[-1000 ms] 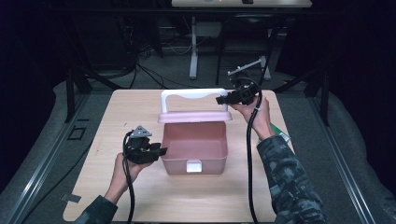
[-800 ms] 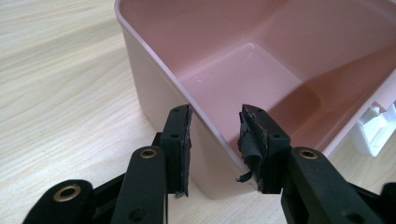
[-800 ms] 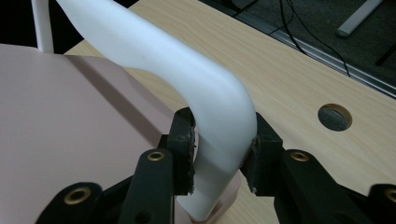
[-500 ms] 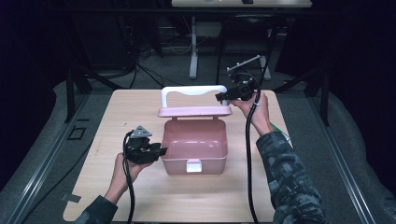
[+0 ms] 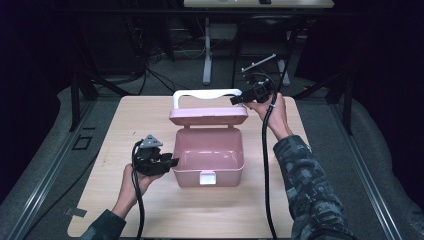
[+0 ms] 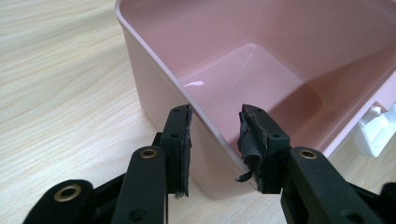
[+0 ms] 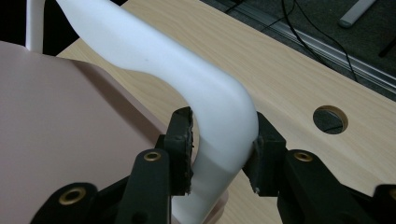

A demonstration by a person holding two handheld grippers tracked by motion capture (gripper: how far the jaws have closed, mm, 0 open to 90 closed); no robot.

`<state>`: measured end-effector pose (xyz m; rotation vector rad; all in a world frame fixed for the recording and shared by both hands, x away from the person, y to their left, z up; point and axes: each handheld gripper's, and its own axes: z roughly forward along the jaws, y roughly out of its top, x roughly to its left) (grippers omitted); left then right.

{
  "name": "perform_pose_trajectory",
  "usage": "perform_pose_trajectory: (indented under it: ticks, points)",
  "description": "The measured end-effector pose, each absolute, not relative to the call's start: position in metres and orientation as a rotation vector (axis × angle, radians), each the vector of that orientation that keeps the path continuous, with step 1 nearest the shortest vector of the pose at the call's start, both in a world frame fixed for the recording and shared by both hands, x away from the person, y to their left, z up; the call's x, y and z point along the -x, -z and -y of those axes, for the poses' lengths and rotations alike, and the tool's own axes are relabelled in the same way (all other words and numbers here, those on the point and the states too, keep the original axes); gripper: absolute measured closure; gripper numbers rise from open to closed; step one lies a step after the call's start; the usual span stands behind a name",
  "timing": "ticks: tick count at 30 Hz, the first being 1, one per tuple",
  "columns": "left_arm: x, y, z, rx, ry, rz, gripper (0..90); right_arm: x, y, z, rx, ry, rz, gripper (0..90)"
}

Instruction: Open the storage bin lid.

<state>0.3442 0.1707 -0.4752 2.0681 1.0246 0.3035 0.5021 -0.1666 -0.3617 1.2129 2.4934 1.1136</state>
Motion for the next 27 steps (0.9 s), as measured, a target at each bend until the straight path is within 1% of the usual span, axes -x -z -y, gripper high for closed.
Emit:
perform_pose_trajectory:
  ticks: [27]
  points:
    - [-0.346, 0.475, -0.171, -2.076, -0.302, -1.018, 62.7, -0.535, 0.368, 0.167, -1.319, -1.137, -2.508, 63.8]
